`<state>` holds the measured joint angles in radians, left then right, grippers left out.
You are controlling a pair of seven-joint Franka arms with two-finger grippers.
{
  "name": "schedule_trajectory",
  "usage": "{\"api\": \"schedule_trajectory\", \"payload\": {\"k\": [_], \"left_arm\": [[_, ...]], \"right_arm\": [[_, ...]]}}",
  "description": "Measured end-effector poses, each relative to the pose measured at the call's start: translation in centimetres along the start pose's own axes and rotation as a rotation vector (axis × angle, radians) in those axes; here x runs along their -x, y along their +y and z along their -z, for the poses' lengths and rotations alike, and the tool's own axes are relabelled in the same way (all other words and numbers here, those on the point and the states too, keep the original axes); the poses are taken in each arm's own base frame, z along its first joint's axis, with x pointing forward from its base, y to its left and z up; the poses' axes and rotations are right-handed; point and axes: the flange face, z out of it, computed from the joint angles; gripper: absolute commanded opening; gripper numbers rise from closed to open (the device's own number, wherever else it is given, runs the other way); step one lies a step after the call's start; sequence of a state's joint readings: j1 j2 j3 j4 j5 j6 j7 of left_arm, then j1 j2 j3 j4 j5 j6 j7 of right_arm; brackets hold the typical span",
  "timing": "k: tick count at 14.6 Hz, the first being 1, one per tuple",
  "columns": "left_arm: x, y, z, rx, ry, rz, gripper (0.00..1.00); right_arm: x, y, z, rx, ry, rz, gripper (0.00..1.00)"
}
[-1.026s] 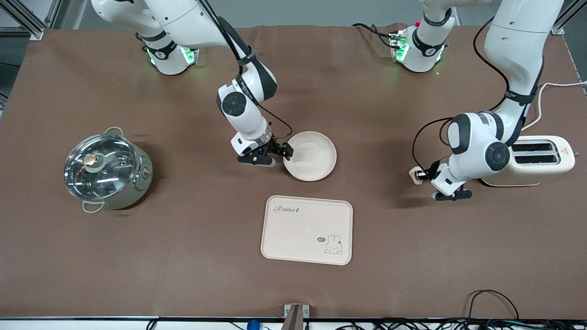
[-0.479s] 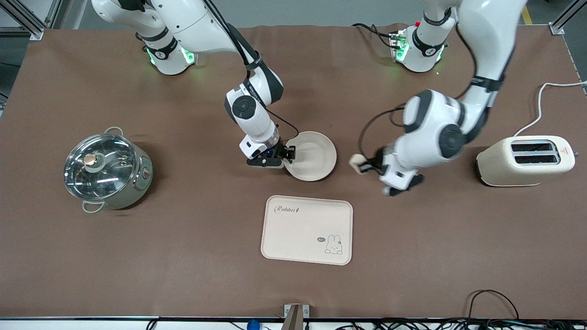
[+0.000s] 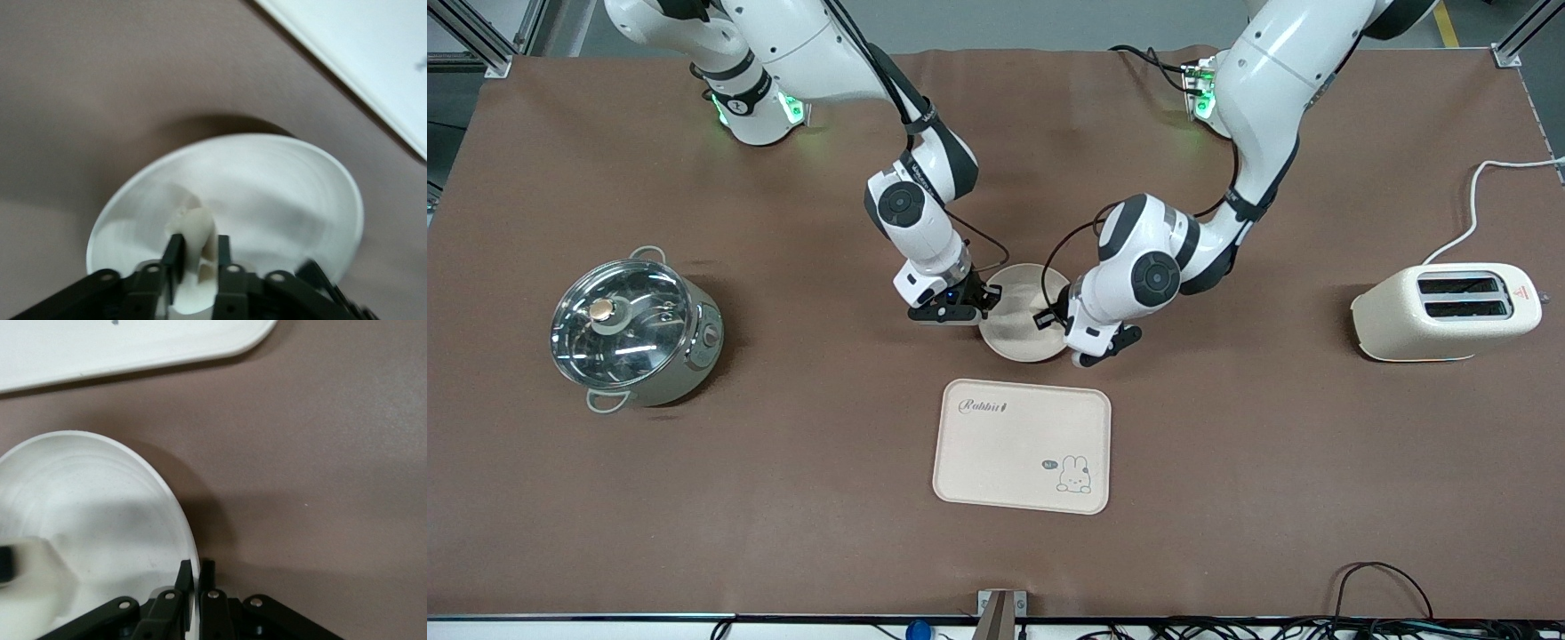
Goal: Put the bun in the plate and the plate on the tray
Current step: 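Carry the bun over the plate while the right gripper grips the rim, then slide the plate onto the tray while the left gripper withdraws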
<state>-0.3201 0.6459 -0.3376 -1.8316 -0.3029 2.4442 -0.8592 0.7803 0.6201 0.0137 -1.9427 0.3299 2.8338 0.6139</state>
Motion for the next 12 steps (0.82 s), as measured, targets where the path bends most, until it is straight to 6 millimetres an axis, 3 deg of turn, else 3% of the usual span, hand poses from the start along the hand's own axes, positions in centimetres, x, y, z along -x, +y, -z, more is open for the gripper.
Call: {"api": "schedule_trajectory", "payload": {"k": [3, 5, 7, 9, 12], "left_arm": [[-0.6, 0.4, 2.0, 0.022, 0.024, -0.001, 1.00], [-1.2, 0.9, 6.3, 0.012, 0.076, -0.050, 1.00], [-2.6, 0.5, 12.6, -0.049, 0.163, -0.180, 1.00], [-4.6, -1.2, 19.9, -0.085, 0.244, -0.311, 1.00], [-7.6, -6.7, 30.0, -0.192, 0.326, -0.513, 1.00]], "right_arm": [[-0.1, 0.0, 0.0, -0.004, 0.008, 0.008, 0.00], [-0.5, 0.2, 0.1, -0.009, 0.019, 0.010, 0.00], [-1.6, 0.1, 0.7, -0.019, 0.039, 0.002, 0.00], [-4.0, -0.1, 2.0, -0.044, 0.074, -0.017, 0.00], [-9.5, 0.0, 5.2, -0.093, 0.149, -0.025, 0.00]]}}
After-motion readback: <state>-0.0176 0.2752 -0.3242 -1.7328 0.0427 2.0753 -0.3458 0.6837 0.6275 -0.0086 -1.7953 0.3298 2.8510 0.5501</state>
